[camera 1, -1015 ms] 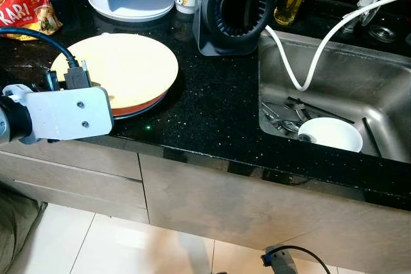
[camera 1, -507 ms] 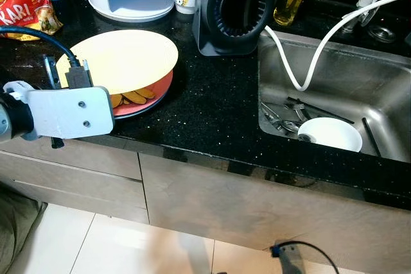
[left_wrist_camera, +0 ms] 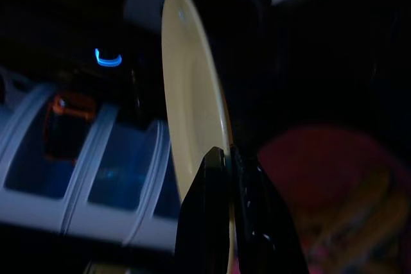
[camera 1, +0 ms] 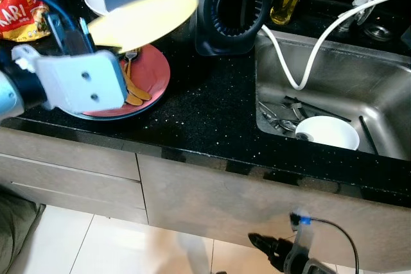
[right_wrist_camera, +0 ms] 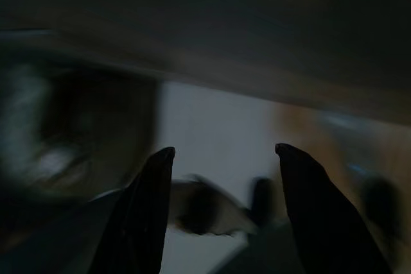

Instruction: Kitchen organization

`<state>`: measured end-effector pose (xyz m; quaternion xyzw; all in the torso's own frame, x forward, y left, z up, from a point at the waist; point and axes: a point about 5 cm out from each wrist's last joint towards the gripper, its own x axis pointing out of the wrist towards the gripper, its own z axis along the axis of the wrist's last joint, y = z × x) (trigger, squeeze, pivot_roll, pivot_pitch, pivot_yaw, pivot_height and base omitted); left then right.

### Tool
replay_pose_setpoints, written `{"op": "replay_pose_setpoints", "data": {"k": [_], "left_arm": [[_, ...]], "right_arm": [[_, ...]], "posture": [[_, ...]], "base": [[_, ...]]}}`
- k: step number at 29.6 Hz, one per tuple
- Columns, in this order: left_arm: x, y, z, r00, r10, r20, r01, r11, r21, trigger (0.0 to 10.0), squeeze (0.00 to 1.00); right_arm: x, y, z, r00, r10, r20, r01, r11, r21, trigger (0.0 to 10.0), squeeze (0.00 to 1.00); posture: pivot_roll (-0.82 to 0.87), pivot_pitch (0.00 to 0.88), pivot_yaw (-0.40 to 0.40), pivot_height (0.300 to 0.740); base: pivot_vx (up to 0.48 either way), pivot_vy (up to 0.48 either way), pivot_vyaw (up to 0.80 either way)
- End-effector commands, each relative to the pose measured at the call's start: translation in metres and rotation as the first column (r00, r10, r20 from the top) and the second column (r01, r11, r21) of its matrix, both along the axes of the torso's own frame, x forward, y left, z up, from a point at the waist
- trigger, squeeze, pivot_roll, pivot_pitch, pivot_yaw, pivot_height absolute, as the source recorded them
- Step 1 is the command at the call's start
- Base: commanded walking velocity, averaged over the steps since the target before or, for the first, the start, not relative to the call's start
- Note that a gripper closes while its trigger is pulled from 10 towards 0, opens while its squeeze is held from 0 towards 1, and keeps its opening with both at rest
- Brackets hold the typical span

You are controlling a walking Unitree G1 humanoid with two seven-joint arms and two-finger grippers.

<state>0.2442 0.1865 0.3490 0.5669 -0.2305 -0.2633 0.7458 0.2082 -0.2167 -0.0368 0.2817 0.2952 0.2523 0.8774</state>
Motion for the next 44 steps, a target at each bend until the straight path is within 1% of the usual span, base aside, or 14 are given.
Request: {"op": "replay_pose_setpoints", "data": {"k": [1, 5, 7, 8, 10, 12, 14, 15, 26, 27, 37, 40, 42, 44], "left_arm": [[-0.003, -0.011, 0.001, 0.997, -0.080, 0.006, 0.080, 0.996, -0.035, 0.0, 0.00], [-0.007, -0.020, 0.009, 0.984, -0.180, 0.013, 0.180, 0.976, -0.119, 0.0, 0.00], [-0.008, -0.022, 0.010, 0.979, -0.204, 0.014, 0.204, 0.969, -0.142, 0.0, 0.00], [-0.012, -0.026, 0.014, 0.964, -0.264, 0.015, 0.261, 0.943, -0.205, 0.0, 0.00], [-0.012, -0.026, 0.014, 0.964, -0.264, 0.015, 0.261, 0.943, -0.205, 0.0, 0.00], [-0.014, -0.028, 0.017, 0.950, -0.311, 0.019, 0.305, 0.915, -0.265, 0.0, 0.00], [-0.015, -0.028, 0.018, 0.946, -0.324, 0.020, 0.316, 0.906, -0.282, 0.0, 0.00], [-0.014, -0.029, 0.018, 0.934, -0.357, 0.019, 0.343, 0.878, -0.334, 0.0, 0.00], [-0.018, -0.039, 0.026, 0.873, -0.486, 0.043, 0.445, 0.755, -0.482, 0.0, 0.00], [-0.018, -0.041, 0.026, 0.867, -0.497, 0.037, 0.449, 0.748, -0.489, 0.0, 0.00], [-0.016, -0.048, 0.022, 0.844, -0.537, 0.021, 0.467, 0.713, -0.524, 0.0, 0.00], [-0.019, -0.051, 0.025, 0.806, -0.590, 0.040, 0.499, 0.642, -0.583, 0.0, 0.00], [-0.020, -0.051, 0.026, 0.796, -0.604, 0.045, 0.506, 0.623, -0.596, 0.0, 0.00], [-0.022, -0.050, 0.029, 0.754, -0.653, 0.074, 0.530, 0.537, -0.657, 0.0, 0.00]], "right_arm": [[-0.005, 0.005, 0.006, 0.990, 0.135, 0.050, -0.139, 0.985, 0.103, 10.0, 0.00], [0.003, 0.016, 0.027, 0.924, 0.321, 0.207, -0.362, 0.908, 0.209, 10.0, 0.00], [0.005, 0.019, 0.032, 0.906, 0.350, 0.240, -0.402, 0.888, 0.223, 10.0, 0.00], [0.009, 0.027, 0.048, 0.855, 0.396, 0.333, -0.488, 0.833, 0.261, 10.0, 0.00], [0.009, 0.027, 0.048, 0.855, 0.396, 0.333, -0.488, 0.833, 0.261, 10.0, 0.00], [0.015, 0.033, 0.068, 0.799, 0.405, 0.444, -0.557, 0.776, 0.295, 10.0, 0.00], [0.017, 0.035, 0.077, 0.776, 0.403, 0.485, -0.581, 0.755, 0.303, 10.0, 0.00], [0.024, 0.041, 0.102, 0.719, 0.369, 0.589, -0.621, 0.722, 0.306, 10.0, 0.00], [0.034, 0.047, 0.170, 0.542, 0.246, 0.804, -0.712, 0.643, 0.283, 10.0, 0.00], [0.032, 0.047, 0.183, 0.504, 0.233, 0.832, -0.733, 0.625, 0.269, 10.0, 0.00], [0.028, 0.054, 0.199, 0.459, 0.258, 0.850, -0.775, 0.584, 0.241, 10.0, 0.00], [0.046, 0.049, 0.219, 0.456, 0.089, 0.886, -0.686, 0.669, 0.286, 10.0, 0.00], [0.052, 0.047, 0.223, 0.458, 0.042, 0.888, -0.654, 0.693, 0.305, 10.0, 0.00], [0.068, 0.038, 0.238, 0.453, -0.109, 0.885, -0.542, 0.754, 0.370, 10.0, 0.00]], "posture": [[0.18, 0.112, -0.078, 0.740], [0.17, 0.115, -0.075, 0.740], [0.17, 0.115, -0.073, 0.740], [0.17, 0.118, -0.075, 0.740], [0.17, 0.118, -0.075, 0.740], [0.17, 0.119, -0.074, 0.740], [0.17, 0.119, -0.074, 0.740], [0.17, 0.119, -0.068, 0.740], [0.16, 0.114, -0.061, 0.740], [0.16, 0.115, -0.060, 0.740], [0.16, 0.113, -0.064, 0.740], [0.16, 0.115, -0.063, 0.740], [0.16, 0.115, -0.063, 0.740], [0.16, 0.114, -0.060, 0.740]], "base": [[0.000, 0.000, 0.00], [0.000, 0.000, 0.00], [0.000, 0.000, 0.00], [0.000, 0.000, 0.00], [0.000, 0.000, 0.00], [0.000, 0.000, 0.00], [0.000, 0.000, 0.00], [0.000, 0.000, 0.00], [0.000, 0.000, 0.00], [0.000, 0.000, 0.00], [0.000, 0.000, 0.00], [0.000, 0.000, 0.00], [0.000, 0.000, 0.00], [0.000, 0.000, 0.00]]}}
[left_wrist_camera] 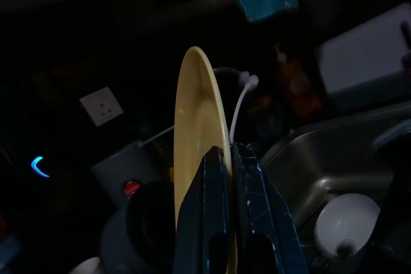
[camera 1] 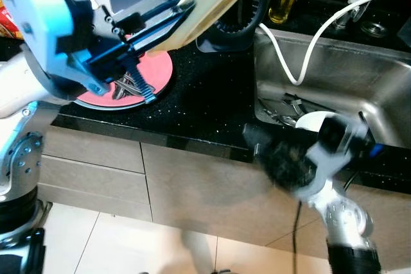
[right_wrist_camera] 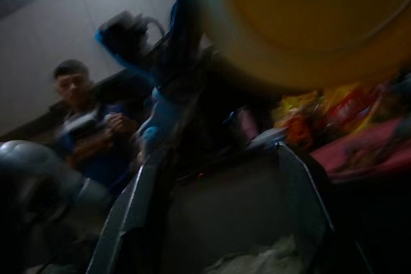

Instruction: Kitchen organization

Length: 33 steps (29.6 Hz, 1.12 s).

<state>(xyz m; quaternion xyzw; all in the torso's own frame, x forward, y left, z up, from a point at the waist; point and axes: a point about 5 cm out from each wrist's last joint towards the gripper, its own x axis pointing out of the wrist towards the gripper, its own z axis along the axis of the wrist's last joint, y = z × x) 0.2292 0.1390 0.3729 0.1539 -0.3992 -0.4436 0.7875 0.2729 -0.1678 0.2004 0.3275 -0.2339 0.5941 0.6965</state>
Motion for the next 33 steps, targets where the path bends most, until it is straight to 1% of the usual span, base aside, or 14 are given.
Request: {"op": "replay_pose_setpoints", "data": {"k": [1, 10, 11, 12, 13, 14, 16, 20, 21, 23, 24, 31, 32, 33], "left_arm": [[-0.008, -0.003, 0.007, 0.994, -0.106, 0.002, 0.106, 0.989, -0.099, 0.0, 0.00], [-0.023, 0.008, 0.022, 0.961, -0.275, 0.044, 0.274, 0.907, -0.319, 0.0, 0.00], [-0.027, 0.013, 0.025, 0.947, -0.315, 0.061, 0.315, 0.878, -0.360, 0.0, 0.00], [-0.031, 0.017, 0.028, 0.934, -0.349, 0.077, 0.350, 0.850, -0.394, 0.0, 0.00], [-0.034, 0.020, 0.030, 0.925, -0.370, 0.087, 0.372, 0.831, -0.414, 0.0, 0.00], [-0.034, 0.024, 0.032, 0.911, -0.401, 0.096, 0.400, 0.803, -0.443, 0.0, 0.00], [-0.033, 0.027, 0.034, 0.903, -0.418, 0.099, 0.414, 0.787, -0.458, 0.0, 0.00], [-0.037, 0.041, 0.042, 0.820, -0.549, 0.162, 0.531, 0.624, -0.573, 0.0, 0.00], [-0.038, 0.043, 0.043, 0.805, -0.568, 0.173, 0.546, 0.594, -0.590, 0.0, 0.00], [-0.039, 0.046, 0.043, 0.787, -0.590, 0.184, 0.562, 0.560, -0.609, 0.0, 0.00], [-0.039, 0.055, 0.043, 0.727, -0.651, 0.220, 0.600, 0.446, -0.664, 0.0, 0.00], [-0.031, 0.060, 0.032, 0.651, -0.720, 0.242, 0.596, 0.287, -0.750, 0.0, 0.00], [-0.031, 0.060, 0.032, 0.651, -0.720, 0.242, 0.596, 0.287, -0.750, 0.0, 0.00], [-0.027, 0.062, 0.027, 0.623, -0.742, 0.249, 0.584, 0.228, -0.779, 0.0, 0.00]], "right_arm": [[0.013, -0.016, 0.011, 0.985, -0.171, -0.032, 0.174, 0.980, 0.095, 10.0, 0.00], [0.025, -0.027, 0.032, 0.958, -0.280, -0.061, 0.286, 0.936, 0.207, 10.0, 0.00], [0.026, -0.029, 0.034, 0.957, -0.282, -0.069, 0.290, 0.929, 0.231, 10.0, 0.54], [0.026, -0.031, 0.035, 0.956, -0.283, -0.074, 0.292, 0.924, 0.248, 10.0, 0.84], [0.026, -0.032, 0.035, 0.956, -0.282, -0.076, 0.293, 0.921, 0.257, 10.0, 0.84], [0.026, -0.033, 0.036, 0.958, -0.274, -0.078, 0.285, 0.918, 0.277, 10.0, 1.00], [0.025, -0.033, 0.037, 0.960, -0.269, -0.079, 0.280, 0.916, 0.289, 10.0, 1.00], [0.018, -0.035, 0.048, 0.974, -0.222, -0.038, 0.221, 0.909, 0.352, 10.0, 1.00], [0.015, -0.035, 0.050, 0.979, -0.203, -0.021, 0.197, 0.911, 0.363, 10.0, 0.59], [0.013, -0.036, 0.052, 0.983, -0.183, -0.010, 0.174, 0.911, 0.374, 10.0, 0.59], [0.008, -0.037, 0.055, 0.990, -0.139, 0.030, 0.116, 0.912, 0.393, 10.0, 0.00], [0.001, -0.033, 0.065, 0.989, -0.100, 0.107, 0.051, 0.919, 0.390, 10.0, 0.00], [0.001, -0.033, 0.065, 0.989, -0.100, 0.107, 0.051, 0.919, 0.390, 10.0, 0.00], [-0.002, -0.030, 0.069, 0.988, -0.084, 0.128, 0.030, 0.926, 0.377, 10.0, 0.00]], "posture": [[0.16, 0.113, -0.060, 0.740], [0.15, 0.113, -0.064, 0.740], [0.15, 0.115, -0.063, 0.740], [0.15, 0.115, -0.063, 0.740], [0.15, 0.115, -0.063, 0.740], [0.15, 0.117, -0.063, 0.740], [0.15, 0.117, -0.063, 0.740], [0.15, 0.119, -0.063, 0.740], [0.15, 0.119, -0.063, 0.740], [0.15, 0.119, -0.063, 0.740], [0.15, 0.119, -0.065, 0.740], [0.14, 0.117, -0.067, 0.740], [0.14, 0.117, -0.067, 0.740], [0.14, 0.117, -0.066, 0.740]], "base": [[0.000, 0.000, 0.00], [0.000, 0.000, 0.00], [0.000, 0.000, 0.00], [0.000, 0.000, 0.00], [0.000, 0.000, 0.00], [0.000, 0.000, 0.00], [0.000, 0.000, 0.00], [0.000, 0.000, 0.00], [0.000, 0.000, 0.00], [0.000, 0.000, 0.00], [0.000, 0.000, 0.00], [0.000, 0.000, 0.00], [0.000, 0.000, 0.00], [0.000, 0.000, 0.00]]}}
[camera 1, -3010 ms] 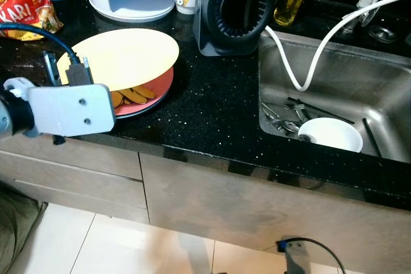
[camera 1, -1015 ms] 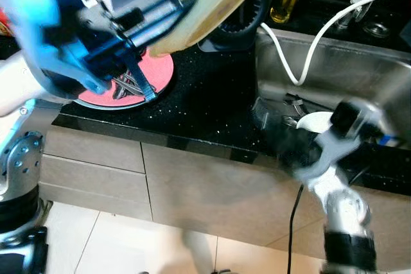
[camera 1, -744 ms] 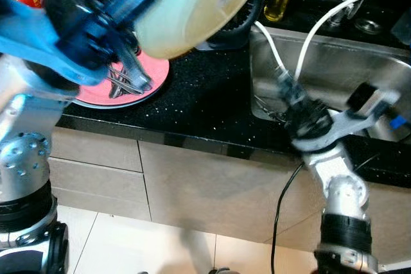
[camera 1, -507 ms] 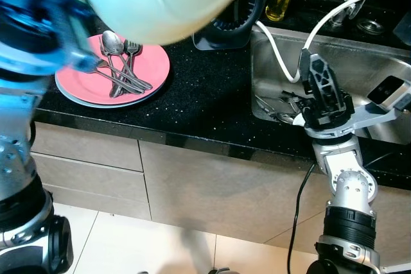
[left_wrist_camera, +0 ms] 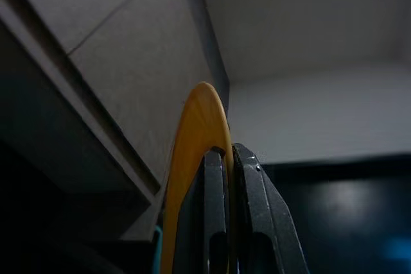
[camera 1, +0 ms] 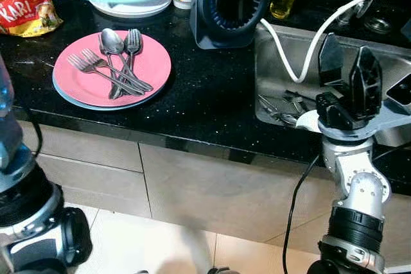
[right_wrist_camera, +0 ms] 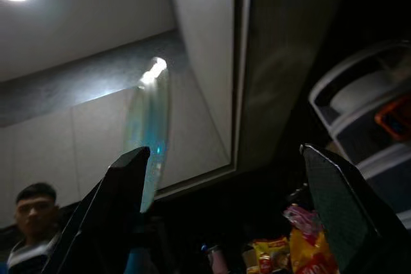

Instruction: Kitchen organization

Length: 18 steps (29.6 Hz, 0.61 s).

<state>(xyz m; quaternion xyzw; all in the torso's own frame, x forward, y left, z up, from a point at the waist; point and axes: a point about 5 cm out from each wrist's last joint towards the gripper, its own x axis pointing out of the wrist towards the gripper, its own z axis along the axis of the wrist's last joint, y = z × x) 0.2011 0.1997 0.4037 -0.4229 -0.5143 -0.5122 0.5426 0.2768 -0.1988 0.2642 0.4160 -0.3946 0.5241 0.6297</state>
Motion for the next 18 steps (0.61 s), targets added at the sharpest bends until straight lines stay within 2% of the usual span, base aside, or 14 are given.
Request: {"op": "replay_pose_setpoints", "data": {"k": [1, 2, 4, 8, 9, 10, 12, 13, 14, 18], "left_arm": [[0.004, 0.002, -0.009, 0.996, -0.082, -0.042, 0.079, 0.995, -0.063, 0.0, 0.00], [0.004, 0.002, -0.009, 0.996, -0.082, -0.042, 0.079, 0.995, -0.063, 0.0, 0.00], [0.011, 0.003, -0.018, 0.985, -0.147, -0.092, 0.136, 0.984, -0.115, 0.0, 0.00], [0.015, 0.003, -0.025, 0.974, -0.188, -0.129, 0.170, 0.976, -0.138, 0.0, 0.00], [0.021, 0.001, -0.031, 0.964, -0.216, -0.157, 0.192, 0.969, -0.153, 1.2, 0.00], [0.025, -0.003, -0.038, 0.952, -0.242, -0.185, 0.214, 0.964, -0.159, 2.9, 0.00], [0.025, -0.003, -0.038, 0.952, -0.242, -0.185, 0.214, 0.964, -0.159, 2.9, 0.00], [0.030, -0.007, -0.043, 0.940, -0.269, -0.209, 0.237, 0.957, -0.164, 4.0, 0.00], [0.034, -0.013, -0.048, 0.927, -0.294, -0.232, 0.261, 0.951, -0.164, 9.7, 0.00], [0.039, -0.024, -0.057, 0.898, -0.351, -0.266, 0.316, 0.934, -0.166, 10.0, 0.00]], "right_arm": [[-0.008, 0.005, 0.009, 0.998, 0.029, 0.060, -0.027, 0.999, -0.031, 10.0, 0.00], [-0.008, 0.005, 0.009, 0.998, 0.029, 0.060, -0.027, 0.999, -0.031, 10.0, 0.00], [-0.013, 0.012, 0.015, 0.994, 0.058, 0.091, -0.053, 0.997, -0.057, 10.0, 0.00], [-0.017, 0.016, 0.018, 0.991, 0.082, 0.107, -0.075, 0.995, -0.073, 10.0, 0.00], [-0.019, 0.021, 0.019, 0.989, 0.095, 0.109, -0.083, 0.991, -0.108, 10.0, 0.00], [-0.020, 0.029, 0.020, 0.989, 0.102, 0.105, -0.085, 0.985, -0.152, 10.0, 0.00], [-0.020, 0.029, 0.020, 0.989, 0.102, 0.105, -0.085, 0.985, -0.152, 10.0, 0.00], [-0.021, 0.035, 0.020, 0.989, 0.108, 0.097, -0.088, 0.977, -0.192, 10.0, 0.00], [-0.021, 0.044, 0.019, 0.991, 0.105, 0.087, -0.082, 0.969, -0.234, 10.0, 0.00], [-0.021, 0.060, 0.017, 0.991, 0.112, 0.068, -0.088, 0.954, -0.287, 10.0, 0.00]], "posture": [[0.14, 0.117, -0.066, 0.740], [0.14, 0.117, -0.066, 0.740], [0.14, 0.114, -0.066, 0.740], [0.14, 0.112, -0.065, 0.740], [0.13, 0.114, -0.062, 0.740], [0.13, 0.115, -0.063, 0.740], [0.13, 0.115, -0.063, 0.740], [0.13, 0.115, -0.060, 0.740], [0.13, 0.115, -0.060, 0.740], [0.12, 0.118, -0.058, 0.740]], "base": [[0.000, 0.000, 0.00], [0.000, 0.000, 0.00], [0.000, 0.000, 0.00], [0.000, 0.000, 0.00], [0.000, 0.000, 0.00], [0.000, 0.000, 0.00], [0.000, 0.000, 0.00], [0.000, 0.000, 0.00], [0.000, 0.000, 0.00], [0.000, 0.000, 0.00]]}}
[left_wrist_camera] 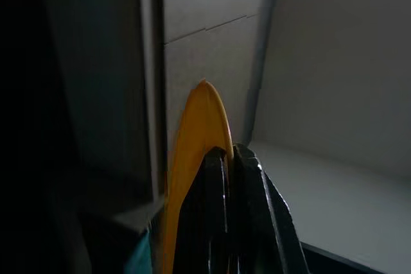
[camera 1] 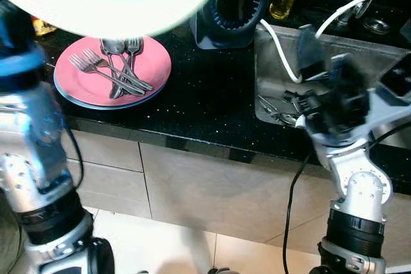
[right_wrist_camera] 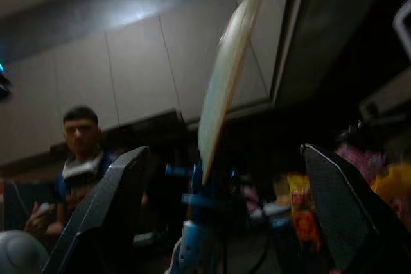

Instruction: Kitchen organization

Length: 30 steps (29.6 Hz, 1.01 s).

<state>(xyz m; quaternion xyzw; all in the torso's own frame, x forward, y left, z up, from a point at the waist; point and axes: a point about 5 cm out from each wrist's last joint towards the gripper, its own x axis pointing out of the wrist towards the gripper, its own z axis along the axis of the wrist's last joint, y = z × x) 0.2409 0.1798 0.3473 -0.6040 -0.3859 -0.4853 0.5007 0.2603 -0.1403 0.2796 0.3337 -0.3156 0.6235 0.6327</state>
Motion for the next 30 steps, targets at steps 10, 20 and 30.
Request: {"op": "replay_pose_setpoints", "data": {"k": [10, 20, 30], "left_arm": [[0.003, -0.018, -0.016, 0.993, -0.111, -0.043, 0.113, 0.992, 0.056, 10.0, 0.00], [0.011, -0.029, -0.045, 0.984, -0.117, -0.137, 0.136, 0.981, 0.137, 10.0, 0.00], [0.016, -0.033, -0.063, 0.979, -0.106, -0.176, 0.139, 0.973, 0.186, 10.0, 0.00]], "right_arm": [[-0.005, 0.018, 0.003, 0.999, -0.039, 0.009, 0.040, 0.997, -0.072, 10.0, 0.00], [-0.007, 0.014, 0.006, 0.999, -0.052, 0.015, 0.052, 0.998, -0.047, 10.0, 0.00], [-0.010, 0.013, 0.004, 1.000, -0.018, 0.010, 0.018, 0.998, -0.059, 0.0, 0.00]], "posture": [[0.12, 0.119, -0.052, 0.740], [0.12, 0.116, -0.052, 0.740], [0.11, 0.116, -0.052, 0.740]], "base": [[0.000, 0.000, 0.00], [0.000, 0.000, 0.00], [0.000, 0.000, 0.00]]}}
